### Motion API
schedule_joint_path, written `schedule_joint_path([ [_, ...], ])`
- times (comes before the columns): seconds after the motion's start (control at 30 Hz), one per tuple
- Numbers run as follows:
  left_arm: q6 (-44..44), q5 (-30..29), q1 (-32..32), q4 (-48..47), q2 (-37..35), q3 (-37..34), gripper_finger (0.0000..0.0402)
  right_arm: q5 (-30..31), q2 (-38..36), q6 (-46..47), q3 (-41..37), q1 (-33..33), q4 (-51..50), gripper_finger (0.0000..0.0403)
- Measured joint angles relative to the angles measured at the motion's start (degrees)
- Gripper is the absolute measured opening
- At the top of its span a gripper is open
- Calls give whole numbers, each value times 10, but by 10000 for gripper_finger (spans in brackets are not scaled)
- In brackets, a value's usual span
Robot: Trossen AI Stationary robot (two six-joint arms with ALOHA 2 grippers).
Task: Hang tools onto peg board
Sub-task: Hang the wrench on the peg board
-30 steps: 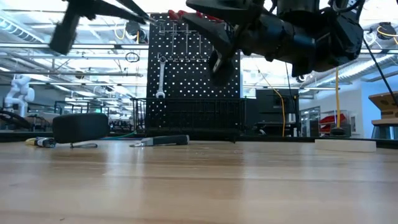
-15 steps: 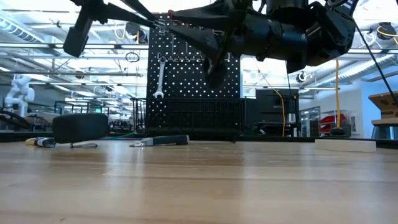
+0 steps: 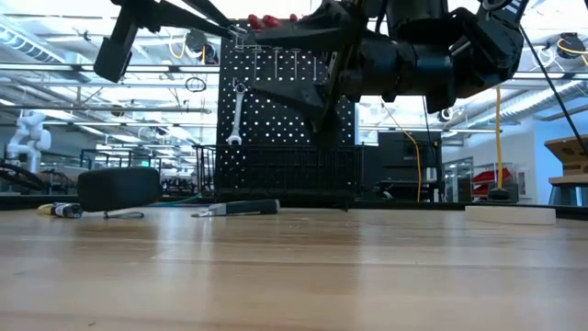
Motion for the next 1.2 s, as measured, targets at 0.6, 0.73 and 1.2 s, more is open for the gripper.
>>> schedule_joint_path([
  [0.6,-25,75,37,2,0,0,11,-18,0,-25,77,-1,-113,185],
  [0.73,-18,82,33,-2,0,0,11,-19,0,-35,78,-1,-114,161],
  [1.2,65,85,32,-4,0,-6,11,-21,0,-41,78,-1,-128,55],
])
